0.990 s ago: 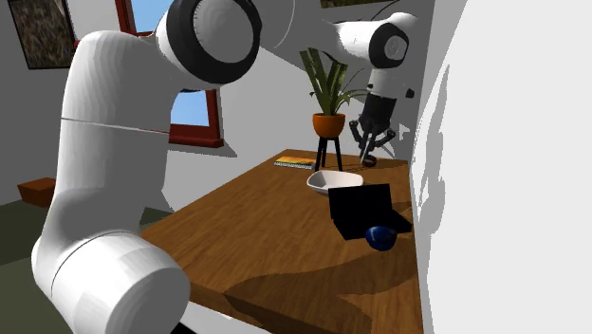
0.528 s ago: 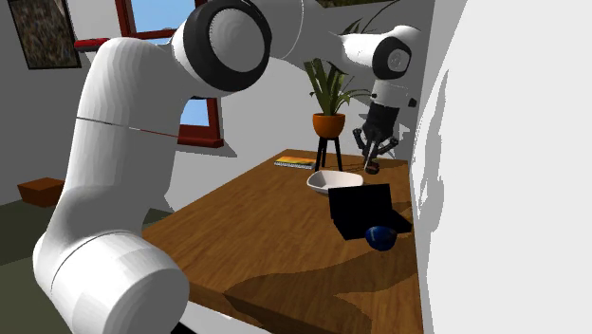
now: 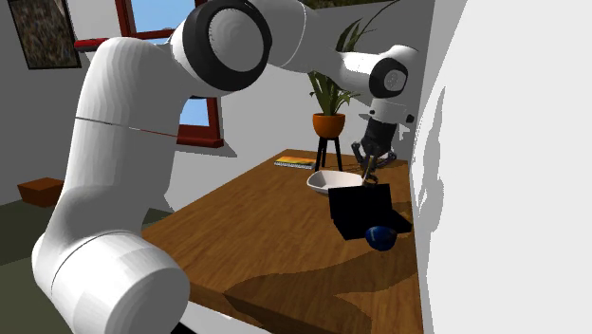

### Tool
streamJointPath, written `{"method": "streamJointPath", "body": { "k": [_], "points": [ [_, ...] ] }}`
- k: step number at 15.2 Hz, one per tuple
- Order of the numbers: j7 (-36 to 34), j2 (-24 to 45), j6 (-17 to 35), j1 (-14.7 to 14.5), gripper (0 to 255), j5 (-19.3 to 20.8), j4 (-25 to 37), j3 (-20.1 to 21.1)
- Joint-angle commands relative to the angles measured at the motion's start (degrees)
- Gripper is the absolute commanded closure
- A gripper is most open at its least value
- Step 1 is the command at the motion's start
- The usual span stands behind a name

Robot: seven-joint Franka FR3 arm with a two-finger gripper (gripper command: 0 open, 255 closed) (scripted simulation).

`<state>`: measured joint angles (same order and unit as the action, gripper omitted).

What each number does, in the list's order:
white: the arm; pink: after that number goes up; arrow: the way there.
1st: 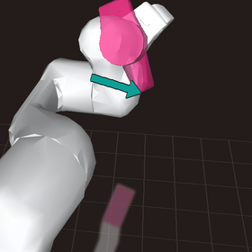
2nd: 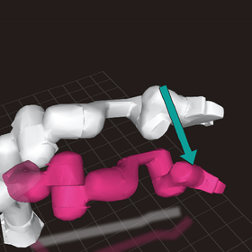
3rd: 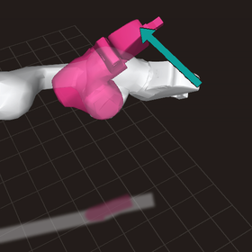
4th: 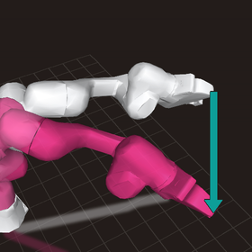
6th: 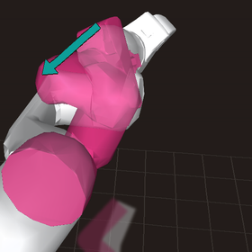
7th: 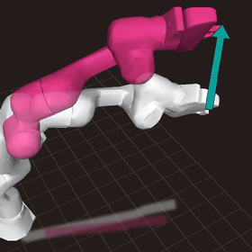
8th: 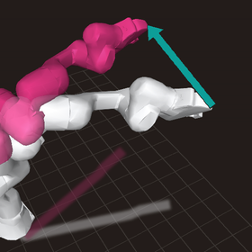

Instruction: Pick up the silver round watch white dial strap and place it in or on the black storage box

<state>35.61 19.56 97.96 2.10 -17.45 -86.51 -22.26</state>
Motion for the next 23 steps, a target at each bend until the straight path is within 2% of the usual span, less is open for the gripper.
{"method": "streamJointPath", "body": {
  "k": [1,3,11,12,17,21,23],
  "points": [
    [0.3,0.2,1.5,-0.1,255,-0.1,-1.4,0.1],
    [0.7,0.4,3.3,-0.2,255,-0.3,-3.0,0.1],
    [0.7,0.4,3.3,-0.2,255,-0.3,-3.0,0.1],
    [0.7,0.4,3.3,-0.2,0,-0.3,-3.0,0.1],
    [0.7,0.4,3.3,-0.2,0,-0.3,-3.0,0.1],
    [0.2,1.0,-4.1,1.2,0,-0.2,4.9,-0.3],
    [0.2,1.0,-4.1,1.2,0,-0.2,4.9,-0.3]
  ]
}}
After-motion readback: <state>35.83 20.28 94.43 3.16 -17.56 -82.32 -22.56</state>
